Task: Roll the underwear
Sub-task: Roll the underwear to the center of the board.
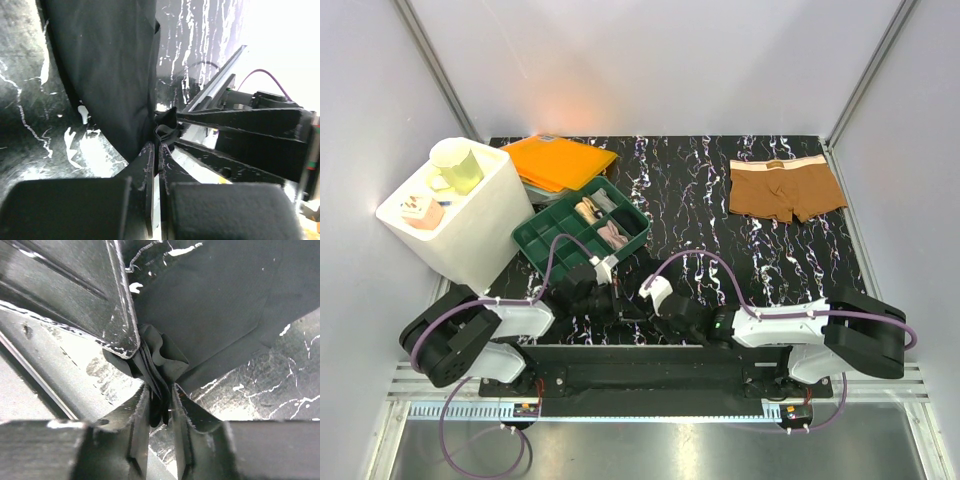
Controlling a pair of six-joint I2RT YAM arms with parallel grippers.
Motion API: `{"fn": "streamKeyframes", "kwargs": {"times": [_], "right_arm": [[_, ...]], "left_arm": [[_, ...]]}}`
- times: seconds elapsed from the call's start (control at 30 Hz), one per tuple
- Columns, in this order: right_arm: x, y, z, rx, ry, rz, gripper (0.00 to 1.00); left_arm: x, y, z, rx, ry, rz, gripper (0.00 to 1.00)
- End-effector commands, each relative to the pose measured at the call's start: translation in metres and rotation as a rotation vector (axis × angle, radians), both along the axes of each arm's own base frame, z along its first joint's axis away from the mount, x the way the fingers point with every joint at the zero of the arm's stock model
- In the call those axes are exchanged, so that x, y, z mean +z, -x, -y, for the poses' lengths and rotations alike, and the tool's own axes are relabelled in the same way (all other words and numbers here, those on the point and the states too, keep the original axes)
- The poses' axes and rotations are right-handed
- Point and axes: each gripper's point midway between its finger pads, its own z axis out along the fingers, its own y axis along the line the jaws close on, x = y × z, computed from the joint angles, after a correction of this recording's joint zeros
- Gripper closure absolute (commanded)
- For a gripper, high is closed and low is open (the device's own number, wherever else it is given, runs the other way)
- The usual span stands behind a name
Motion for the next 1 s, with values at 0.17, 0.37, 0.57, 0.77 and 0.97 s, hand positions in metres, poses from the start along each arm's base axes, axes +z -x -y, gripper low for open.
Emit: {"fn": "streamKeyframes", "kwargs": {"times": [0.17,0.37,0.57,0.77,0.97], "right_arm": [[0.031,0.006,-0.033,0.109,-0.121,0.015,0.95],[0.034,0.009,-0.033,0.096,-0.167,-0.058,1.00],[0.040,0.001,-0.030,0.072,-0.247,-0.222,1.00],[0.037,-0.004,-0.029,0.073,-0.255,-0.367,1.00],[0.029,-0.013,-0.033,0.053,-0.241,-0.488,1.00]], "left_arm": [[0.001,-0.013,-0.009,0.014,-0.078,0.080,0.94],[0.018,-0.022,-0.018,0.040,-0.126,0.171,0.65],[0.027,-0.026,-0.028,0.053,-0.163,0.247,0.45],[0.027,-0.024,-0.031,0.026,-0.176,0.294,0.40],[0.028,-0.024,-0.033,0.005,-0.178,0.355,0.35]]}}
